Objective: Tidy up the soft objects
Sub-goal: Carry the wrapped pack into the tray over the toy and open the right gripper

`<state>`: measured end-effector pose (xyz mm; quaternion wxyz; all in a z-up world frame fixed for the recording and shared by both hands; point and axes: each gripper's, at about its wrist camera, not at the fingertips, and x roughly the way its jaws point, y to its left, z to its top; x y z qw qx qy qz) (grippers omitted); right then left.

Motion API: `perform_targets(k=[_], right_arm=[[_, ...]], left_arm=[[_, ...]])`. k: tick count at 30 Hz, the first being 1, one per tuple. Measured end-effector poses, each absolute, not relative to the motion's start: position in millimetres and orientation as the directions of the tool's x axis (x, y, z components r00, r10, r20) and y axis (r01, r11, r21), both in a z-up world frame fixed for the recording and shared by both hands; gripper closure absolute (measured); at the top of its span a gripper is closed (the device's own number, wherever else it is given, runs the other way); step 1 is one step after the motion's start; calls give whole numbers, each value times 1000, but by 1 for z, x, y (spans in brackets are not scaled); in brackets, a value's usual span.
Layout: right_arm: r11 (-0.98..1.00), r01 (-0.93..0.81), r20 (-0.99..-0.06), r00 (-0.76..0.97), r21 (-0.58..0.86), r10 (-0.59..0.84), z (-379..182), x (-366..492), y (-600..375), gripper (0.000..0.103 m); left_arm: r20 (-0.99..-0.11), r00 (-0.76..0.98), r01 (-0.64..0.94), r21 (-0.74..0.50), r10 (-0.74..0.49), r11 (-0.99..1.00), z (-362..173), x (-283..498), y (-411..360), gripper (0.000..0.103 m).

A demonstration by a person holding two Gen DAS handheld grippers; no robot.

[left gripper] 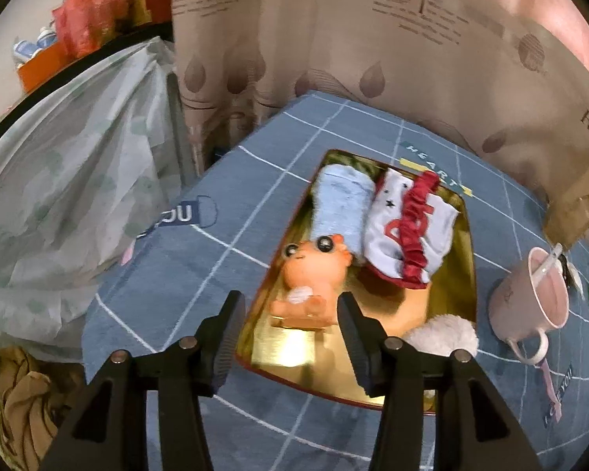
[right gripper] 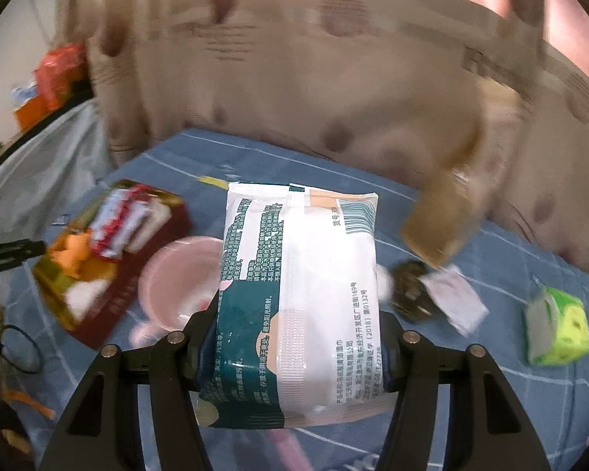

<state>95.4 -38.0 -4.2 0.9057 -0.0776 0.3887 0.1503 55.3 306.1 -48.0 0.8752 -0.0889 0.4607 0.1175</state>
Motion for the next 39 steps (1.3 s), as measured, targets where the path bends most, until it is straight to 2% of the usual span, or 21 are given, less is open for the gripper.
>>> perform_targets(k=[9, 18, 29, 39], right_arm=[[855, -519, -733, 585, -9, 348, -3, 91, 66, 46], [762, -647, -790, 474, -14, 389, -33, 80, 148, 46], [745, -667, -843, 407, -11, 351, -72, 86, 197, 46], [774, -633, -830, 436, -9, 347, -86, 107, 219, 46]], left_arm=[[-821, 548, -348, -52, 158, 936, -40, 47, 330, 52], [-811, 559, -392, -76, 172, 917, -33, 40, 350, 51], [-813, 558, -408, -90, 169, 909, -33, 39, 361, 51], [-819, 551, -411, -95, 163, 907, -35, 39, 363, 51]])
